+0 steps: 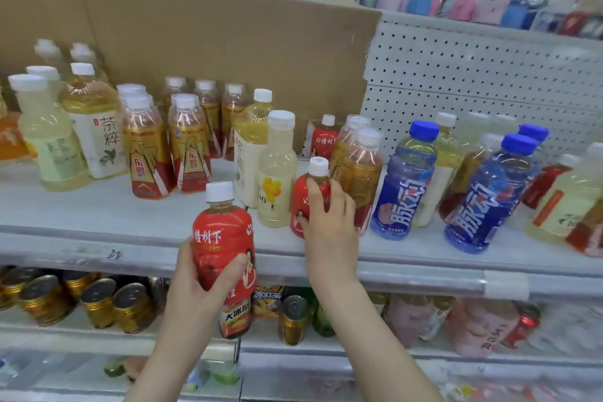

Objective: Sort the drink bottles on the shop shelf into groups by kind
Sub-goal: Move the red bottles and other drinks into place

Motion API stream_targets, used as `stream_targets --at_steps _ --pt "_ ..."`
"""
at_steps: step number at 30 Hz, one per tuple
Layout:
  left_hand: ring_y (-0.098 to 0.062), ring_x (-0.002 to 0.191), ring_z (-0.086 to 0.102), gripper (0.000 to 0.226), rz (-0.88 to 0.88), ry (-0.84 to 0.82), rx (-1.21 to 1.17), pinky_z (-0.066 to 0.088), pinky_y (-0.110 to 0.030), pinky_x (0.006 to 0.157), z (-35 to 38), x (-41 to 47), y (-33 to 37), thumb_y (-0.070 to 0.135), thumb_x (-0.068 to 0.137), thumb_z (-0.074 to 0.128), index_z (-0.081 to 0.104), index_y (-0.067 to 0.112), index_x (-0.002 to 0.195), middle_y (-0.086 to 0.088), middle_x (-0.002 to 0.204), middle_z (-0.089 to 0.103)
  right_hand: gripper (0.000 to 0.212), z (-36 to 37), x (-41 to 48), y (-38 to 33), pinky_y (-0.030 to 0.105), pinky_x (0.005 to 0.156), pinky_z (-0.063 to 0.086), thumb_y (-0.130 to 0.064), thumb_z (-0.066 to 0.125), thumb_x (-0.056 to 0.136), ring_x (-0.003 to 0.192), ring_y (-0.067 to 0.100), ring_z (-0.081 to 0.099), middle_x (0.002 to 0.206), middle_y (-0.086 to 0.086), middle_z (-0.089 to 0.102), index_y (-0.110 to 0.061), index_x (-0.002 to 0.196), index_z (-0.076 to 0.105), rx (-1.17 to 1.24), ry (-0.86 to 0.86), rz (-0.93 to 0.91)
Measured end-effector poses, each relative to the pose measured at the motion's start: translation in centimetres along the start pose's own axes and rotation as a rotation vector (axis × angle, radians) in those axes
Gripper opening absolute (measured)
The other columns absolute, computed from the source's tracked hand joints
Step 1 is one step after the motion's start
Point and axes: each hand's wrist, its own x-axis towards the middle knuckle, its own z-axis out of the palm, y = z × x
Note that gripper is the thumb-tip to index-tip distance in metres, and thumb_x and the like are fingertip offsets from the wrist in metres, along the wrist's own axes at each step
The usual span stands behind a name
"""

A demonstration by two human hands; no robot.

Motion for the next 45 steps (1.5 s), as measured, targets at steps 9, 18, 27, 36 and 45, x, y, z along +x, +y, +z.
stream_targets --at_steps 9,18,27,36,45 --pt "-0.018 0.103 0.065 0.075 -0.017 -0.087 -0.022 0.054 -0.050 0.091 -0.2 1.1 0.0 0.070 0.048 0.073 0.051 0.046 0.116 0.005 0.110 0.067 0.086 0.1 4.5 -1.8 0.044 0.120 0.026 -0.007 0.057 0.099 0.151 0.039 0.016 0.166 0.026 0.006 -0.014 0.161 -0.002 -0.136 -0.270 -0.046" --pt "-0.014 0.101 0.063 0.105 -0.028 -0.084 0.015 0.050 -0.040 0.085 0.1 1.3 -0.3 0.081 0.033 0.072 0.049 0.035 0.124 0.005 0.109 0.066 0.081 -2.8 4.2 1.9 0.045 0.118 0.031 -0.031 0.069 0.091 0.144 0.029 0.031 0.155 0.014 0.032 -0.017 0.155 0.021 0.341 0.337 0.266" --pt "-0.003 0.097 0.061 0.068 0.037 -0.114 0.061 0.046 -0.021 0.073 3.1 0.7 1.2 0.064 0.058 0.084 0.045 0.049 0.112 0.012 0.110 0.063 0.095 -3.7 3.4 3.7 0.034 0.119 0.026 -0.023 0.072 0.091 0.148 0.020 0.029 0.160 0.005 0.029 -0.022 0.160 0.007 0.508 0.163 0.273" --pt "-0.007 0.107 0.051 0.078 0.199 -0.129 0.280 0.041 -0.014 0.078 13.3 3.7 2.3 0.042 0.071 0.084 0.037 0.034 0.132 0.013 0.122 0.048 0.099 -10.2 2.4 8.7 0.043 0.119 0.034 -0.031 0.077 0.085 0.144 0.011 0.036 0.157 -0.007 0.037 -0.031 0.160 0.011 0.616 0.300 0.247" --pt "-0.019 0.132 0.048 0.084 0.120 -0.024 0.470 0.041 -0.037 0.105 16.0 6.6 0.2 0.044 0.076 0.079 0.034 0.026 0.144 0.002 0.143 0.051 0.100 -10.2 0.7 12.5 0.048 0.117 0.038 -0.031 0.081 0.084 0.144 0.008 0.039 0.157 -0.013 0.039 -0.042 0.157 0.014 0.726 0.213 0.281"
